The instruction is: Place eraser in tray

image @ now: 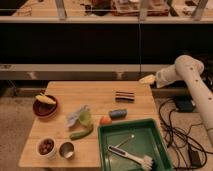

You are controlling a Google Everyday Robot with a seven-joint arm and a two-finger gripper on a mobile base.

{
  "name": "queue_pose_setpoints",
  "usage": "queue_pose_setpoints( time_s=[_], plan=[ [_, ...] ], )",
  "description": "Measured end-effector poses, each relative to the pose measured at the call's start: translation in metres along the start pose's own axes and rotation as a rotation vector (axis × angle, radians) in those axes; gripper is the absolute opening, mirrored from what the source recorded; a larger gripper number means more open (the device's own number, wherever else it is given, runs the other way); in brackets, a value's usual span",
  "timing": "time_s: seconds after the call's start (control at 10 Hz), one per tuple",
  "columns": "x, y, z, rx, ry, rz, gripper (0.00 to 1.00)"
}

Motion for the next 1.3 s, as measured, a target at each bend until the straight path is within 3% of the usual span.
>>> queue_pose_setpoints(
  time_s=[1.1, 1.3],
  plan=[
    [0.0001, -0.0001, -0.0001, 0.0, 0.0, 0.0, 0.8],
    [0.0005, 0.0013, 0.0012, -0.022, -0.009, -0.013, 0.8]
  ],
)
